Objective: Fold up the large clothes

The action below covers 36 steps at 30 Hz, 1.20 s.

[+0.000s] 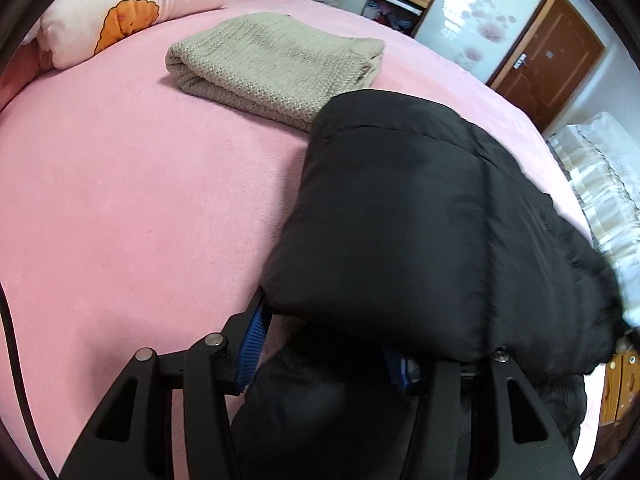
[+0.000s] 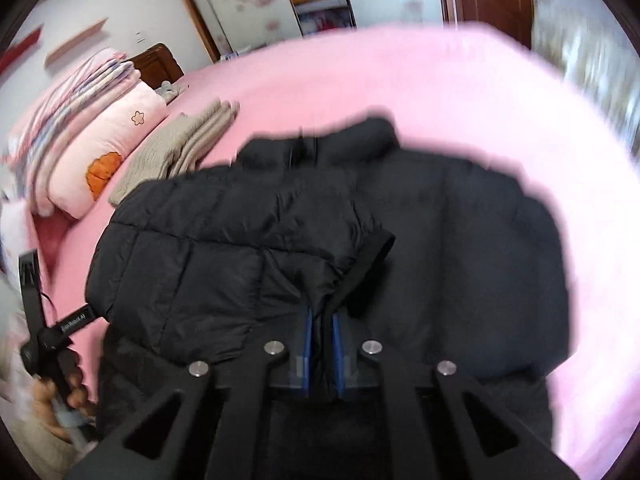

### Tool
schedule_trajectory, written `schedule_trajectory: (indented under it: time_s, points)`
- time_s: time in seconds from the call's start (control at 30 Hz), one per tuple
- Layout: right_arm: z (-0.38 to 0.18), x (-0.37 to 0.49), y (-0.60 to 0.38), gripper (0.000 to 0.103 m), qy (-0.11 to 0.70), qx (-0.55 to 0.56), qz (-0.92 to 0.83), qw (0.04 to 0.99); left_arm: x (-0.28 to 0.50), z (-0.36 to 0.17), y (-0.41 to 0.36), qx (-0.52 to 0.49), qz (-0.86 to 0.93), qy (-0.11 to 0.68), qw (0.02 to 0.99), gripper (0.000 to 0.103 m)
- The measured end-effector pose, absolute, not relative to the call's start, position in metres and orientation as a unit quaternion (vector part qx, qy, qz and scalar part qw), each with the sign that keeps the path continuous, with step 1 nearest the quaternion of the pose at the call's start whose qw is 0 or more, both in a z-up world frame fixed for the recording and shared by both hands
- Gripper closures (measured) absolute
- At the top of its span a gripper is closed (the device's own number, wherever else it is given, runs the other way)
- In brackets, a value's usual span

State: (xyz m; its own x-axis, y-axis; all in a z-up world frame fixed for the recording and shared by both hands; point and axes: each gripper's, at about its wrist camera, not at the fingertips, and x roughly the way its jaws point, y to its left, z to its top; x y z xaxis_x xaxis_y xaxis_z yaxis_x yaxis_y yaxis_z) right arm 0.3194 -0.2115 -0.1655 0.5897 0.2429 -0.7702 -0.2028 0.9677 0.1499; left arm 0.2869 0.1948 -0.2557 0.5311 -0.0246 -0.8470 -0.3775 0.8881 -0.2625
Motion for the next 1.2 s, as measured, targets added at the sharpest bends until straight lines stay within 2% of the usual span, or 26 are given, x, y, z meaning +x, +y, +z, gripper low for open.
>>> schedule_trajectory:
  time_s: [0.03,0.1,0.23,0.33,0.4,0.5,0.63,0.87,0.93,1.2]
  points:
    - [-0.154,0.32,-0.213,0.097,0.417,0.012,0.119,0.901,0.291,-0.257,0.194,-0.208,0.108,0.476,0.848,0.062]
    - [-0.131,0.324,-0.221,0.097,0.382,0.004,0.107,0.918,0.299,-0.26,0.189,-0.194,0.113,0.486,0.845,0.077]
    - [-0.118,0.341,-0.238,0.097,0.375,0.007,0.091,0.922,0.307,-0.262,0.18,-0.171,0.117,0.492,0.846,0.086]
    - [-0.131,0.358,-0.249,0.097,0.399,0.009,0.072,0.914,0.308,-0.26,0.177,-0.162,0.121,0.493,0.846,0.087]
    - [-0.151,0.369,-0.256,0.097,0.422,0.009,0.052,0.905,0.307,-0.261,0.178,-0.161,0.123,0.495,0.845,0.088]
    - [-0.189,0.383,-0.272,0.103,0.461,0.006,0.0,0.888,0.308,-0.266,0.185,-0.163,0.125,0.503,0.84,0.088]
    - [-0.229,0.383,-0.294,0.103,0.499,0.046,-0.015,0.865,0.305,-0.265,0.185,-0.154,0.11,0.5,0.845,0.088]
    - [-0.201,0.363,-0.283,0.103,0.454,0.027,-0.004,0.891,0.293,-0.25,0.167,-0.126,0.094,0.499,0.852,0.088]
    - [-0.185,0.357,-0.276,0.103,0.437,0.018,0.002,0.899,0.285,-0.239,0.164,-0.13,0.084,0.494,0.856,0.084]
    - [-0.136,0.347,-0.233,0.102,0.393,0.023,0.073,0.917,0.262,-0.176,0.165,-0.138,0.045,0.421,0.895,0.081]
